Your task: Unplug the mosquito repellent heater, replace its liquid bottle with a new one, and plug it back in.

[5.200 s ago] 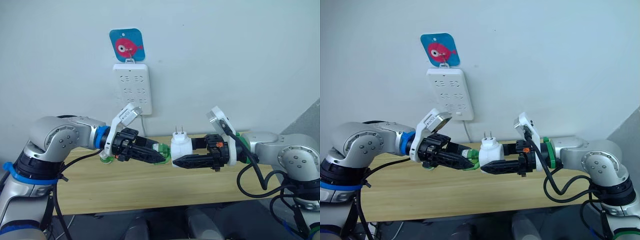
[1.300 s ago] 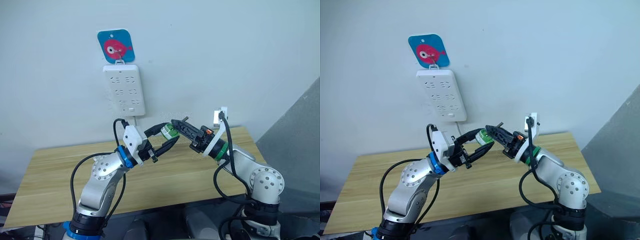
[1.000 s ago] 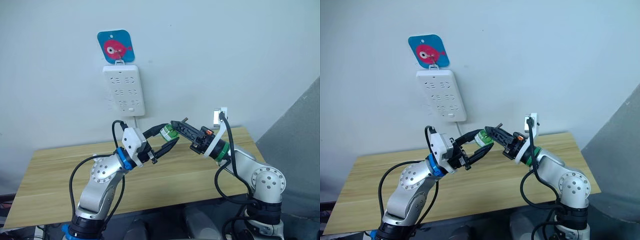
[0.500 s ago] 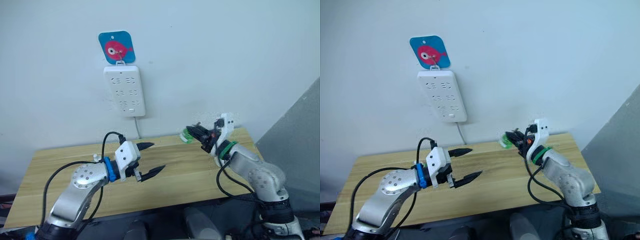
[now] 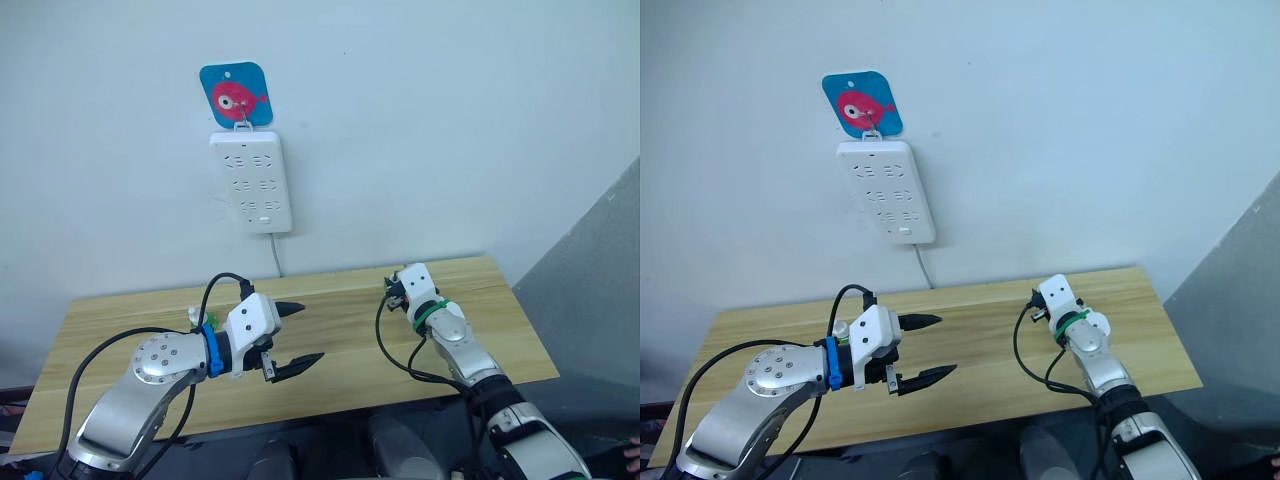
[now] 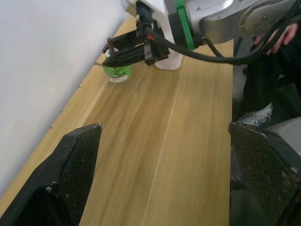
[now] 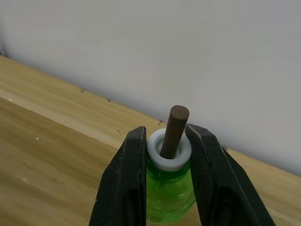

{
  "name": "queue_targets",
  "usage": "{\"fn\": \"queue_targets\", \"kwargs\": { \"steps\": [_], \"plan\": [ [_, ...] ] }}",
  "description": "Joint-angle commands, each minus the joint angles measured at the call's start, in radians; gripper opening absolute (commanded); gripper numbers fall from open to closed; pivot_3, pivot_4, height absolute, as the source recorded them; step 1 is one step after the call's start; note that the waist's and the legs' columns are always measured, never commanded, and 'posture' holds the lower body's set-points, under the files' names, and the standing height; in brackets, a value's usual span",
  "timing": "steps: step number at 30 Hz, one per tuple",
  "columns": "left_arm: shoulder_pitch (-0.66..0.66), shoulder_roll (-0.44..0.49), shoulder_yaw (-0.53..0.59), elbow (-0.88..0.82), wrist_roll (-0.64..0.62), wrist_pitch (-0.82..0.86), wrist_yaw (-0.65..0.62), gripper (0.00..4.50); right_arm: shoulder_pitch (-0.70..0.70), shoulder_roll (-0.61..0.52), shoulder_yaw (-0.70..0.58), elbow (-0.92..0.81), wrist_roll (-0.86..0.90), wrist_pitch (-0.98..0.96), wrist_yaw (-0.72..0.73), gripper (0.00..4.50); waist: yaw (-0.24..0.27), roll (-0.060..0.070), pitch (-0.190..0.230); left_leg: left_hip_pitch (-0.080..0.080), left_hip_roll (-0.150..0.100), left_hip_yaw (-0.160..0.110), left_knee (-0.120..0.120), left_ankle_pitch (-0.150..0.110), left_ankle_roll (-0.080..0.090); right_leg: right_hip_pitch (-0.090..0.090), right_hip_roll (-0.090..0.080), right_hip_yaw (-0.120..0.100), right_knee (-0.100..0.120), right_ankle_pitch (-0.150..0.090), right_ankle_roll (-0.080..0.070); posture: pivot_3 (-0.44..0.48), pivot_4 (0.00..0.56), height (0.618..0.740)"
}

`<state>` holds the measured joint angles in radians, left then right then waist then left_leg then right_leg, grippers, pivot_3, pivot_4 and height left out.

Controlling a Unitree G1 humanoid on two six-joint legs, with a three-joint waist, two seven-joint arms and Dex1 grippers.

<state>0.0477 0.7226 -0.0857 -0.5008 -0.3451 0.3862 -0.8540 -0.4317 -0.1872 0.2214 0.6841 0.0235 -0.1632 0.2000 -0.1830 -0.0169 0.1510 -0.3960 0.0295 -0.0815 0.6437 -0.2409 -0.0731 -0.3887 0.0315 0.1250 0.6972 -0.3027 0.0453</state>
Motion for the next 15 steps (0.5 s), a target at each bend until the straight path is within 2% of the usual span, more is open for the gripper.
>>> {"fn": "queue_targets", "kwargs": {
  "steps": [1, 8, 15],
  "plan": [
    [0.004, -0.010, 0.027, -0.055, -0.001, 0.011, 0.038, 4.50, -0.063, 0.036, -0.050, 0.119, 0.013, -0.082, 0.033, 0.87, 0.003, 0.000, 0.000, 0.000, 0.000, 0.000, 0.000, 0.000, 0.000, 0.000, 0.000, 0.000, 0.000, 0.000, 0.000, -0.051, 0.100, 0.740],
    [0.016, -0.041, 0.035, -0.078, 0.011, 0.043, 0.118, 4.50, -0.127, 0.068, -0.106, 0.299, 0.001, -0.134, 0.043, 0.87, 0.027, 0.000, 0.000, 0.001, 0.000, 0.000, 0.000, 0.000, 0.000, 0.001, 0.000, 0.000, 0.000, 0.000, 0.000, -0.030, 0.103, 0.740],
    [0.016, -0.069, 0.056, -0.058, 0.018, 0.051, 0.170, 4.50, -0.126, 0.076, -0.126, 0.312, -0.011, -0.168, 0.069, 3.32, 0.040, 0.000, 0.000, 0.002, 0.000, 0.000, 0.001, 0.000, 0.000, 0.001, 0.000, 0.000, 0.001, 0.000, -0.001, -0.037, 0.100, 0.740]
  ]
}}
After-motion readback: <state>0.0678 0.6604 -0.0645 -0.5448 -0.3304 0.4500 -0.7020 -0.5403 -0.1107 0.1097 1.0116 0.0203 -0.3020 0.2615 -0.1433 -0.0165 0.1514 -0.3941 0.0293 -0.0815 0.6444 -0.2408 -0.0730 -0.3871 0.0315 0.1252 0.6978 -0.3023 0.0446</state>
